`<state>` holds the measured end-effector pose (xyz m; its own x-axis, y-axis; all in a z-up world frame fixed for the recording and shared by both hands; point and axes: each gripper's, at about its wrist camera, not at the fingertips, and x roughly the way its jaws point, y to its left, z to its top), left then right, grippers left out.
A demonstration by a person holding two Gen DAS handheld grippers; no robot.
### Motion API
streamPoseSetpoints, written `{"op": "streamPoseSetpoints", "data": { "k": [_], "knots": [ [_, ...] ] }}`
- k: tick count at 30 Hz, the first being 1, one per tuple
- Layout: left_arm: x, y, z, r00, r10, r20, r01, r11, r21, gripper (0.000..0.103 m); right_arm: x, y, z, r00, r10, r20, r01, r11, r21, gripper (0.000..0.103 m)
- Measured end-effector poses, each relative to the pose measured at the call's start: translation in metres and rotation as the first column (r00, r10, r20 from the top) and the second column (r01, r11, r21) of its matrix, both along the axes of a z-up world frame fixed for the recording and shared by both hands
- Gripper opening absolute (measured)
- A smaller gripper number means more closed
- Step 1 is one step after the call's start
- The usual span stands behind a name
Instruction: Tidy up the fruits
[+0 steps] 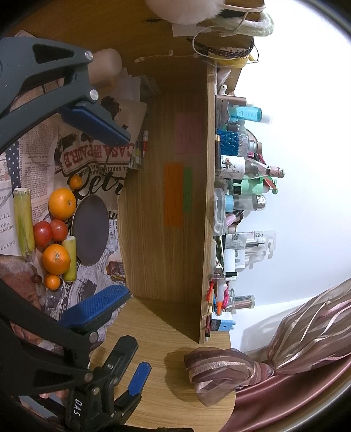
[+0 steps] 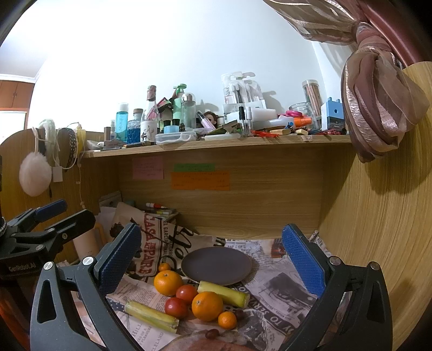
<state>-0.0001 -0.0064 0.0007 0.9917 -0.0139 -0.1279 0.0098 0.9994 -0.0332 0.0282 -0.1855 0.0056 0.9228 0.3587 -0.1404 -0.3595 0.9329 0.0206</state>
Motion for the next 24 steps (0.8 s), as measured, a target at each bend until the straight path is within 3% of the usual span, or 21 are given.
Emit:
{"op": "streamPoseSetpoints", "data": {
  "k": [19, 24],
  "knots": [
    [0.012, 0.002, -0.006, 0.998, -0.050, -0.041, 0.049, 0.999, -0.019, 0.101, 0.011, 0.002, -0.008, 0.999, 0.023, -0.032, -0.023, 1.000, 0.000, 0.102],
    [0.024, 0.011, -0.016, 0.993, -0.060, -0.097, 0.057, 0.998, -0.032, 0.087, 0.022, 0.001, -0.018, 0.995, 0.049, -0.086, -0.049, 0.999, 0.002, 0.084]
  ]
}}
